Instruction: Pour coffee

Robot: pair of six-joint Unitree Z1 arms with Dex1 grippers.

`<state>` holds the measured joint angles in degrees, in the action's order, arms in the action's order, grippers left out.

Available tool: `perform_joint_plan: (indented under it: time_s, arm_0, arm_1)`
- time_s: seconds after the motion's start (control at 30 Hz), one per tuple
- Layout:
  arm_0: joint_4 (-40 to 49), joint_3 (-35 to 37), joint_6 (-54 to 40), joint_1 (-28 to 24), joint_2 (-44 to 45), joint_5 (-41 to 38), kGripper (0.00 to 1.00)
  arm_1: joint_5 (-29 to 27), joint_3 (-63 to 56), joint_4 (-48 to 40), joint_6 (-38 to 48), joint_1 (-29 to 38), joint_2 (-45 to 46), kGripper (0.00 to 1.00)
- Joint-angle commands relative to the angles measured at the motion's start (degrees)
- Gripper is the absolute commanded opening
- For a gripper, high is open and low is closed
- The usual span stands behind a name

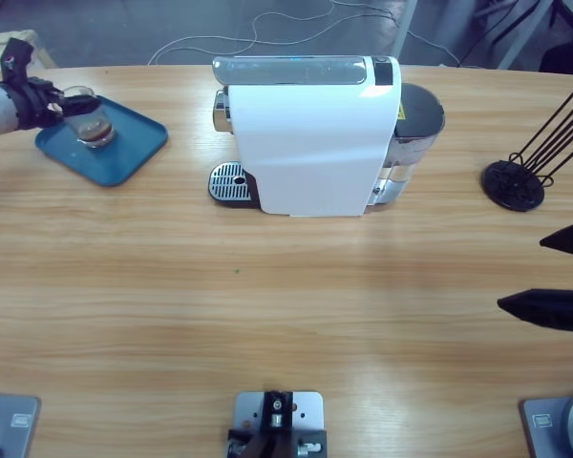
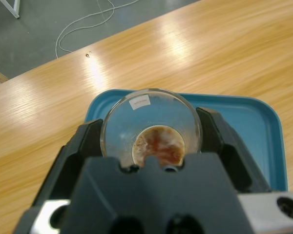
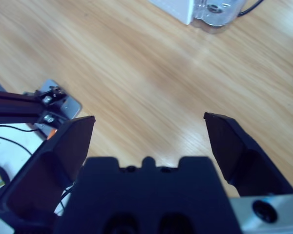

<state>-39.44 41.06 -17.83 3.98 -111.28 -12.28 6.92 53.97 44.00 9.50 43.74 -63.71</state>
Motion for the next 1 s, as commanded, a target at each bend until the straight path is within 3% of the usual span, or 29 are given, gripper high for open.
perform_joint_plan:
  time_s: [0.03, 0.27, 0.6, 0.77, 0.87, 1.0]
  arm_0:
    - [-2.34, -3.58, 3.42, -0.03, -0.34, -2.34, 0.986]
    - [-0.53, -8.33, 6.27, 0.47, 14.56, -3.01, 0.987]
    - [19.47, -11.53, 9.50, 9.40, 40.95, -1.23, 0.987]
    - [32.39, -8.10, 12.73, 18.71, 52.37, 0.42, 0.987]
    - [38.83, -6.99, 15.14, 25.97, 56.38, 0.42, 0.987]
    - [49.66, -6.91, 17.18, 32.04, 66.24, 1.60, 0.987]
  arm_1:
    - [2.66, -1.81, 1.09, -0.01, -0.49, 1.55, 1.000]
    - [2.58, -2.15, 2.49, -0.10, -0.49, 5.12, 1.000]
    - [2.22, -4.82, 1.49, -0.17, -0.46, 11.17, 1.000]
    - [1.40, -7.93, -2.95, -0.36, -0.49, 13.65, 1.000]
    - [-2.43, -8.74, -5.42, 1.01, -0.46, 14.23, 1.000]
    - [-11.45, -11.34, -9.23, -4.24, -0.48, 20.62, 1.000]
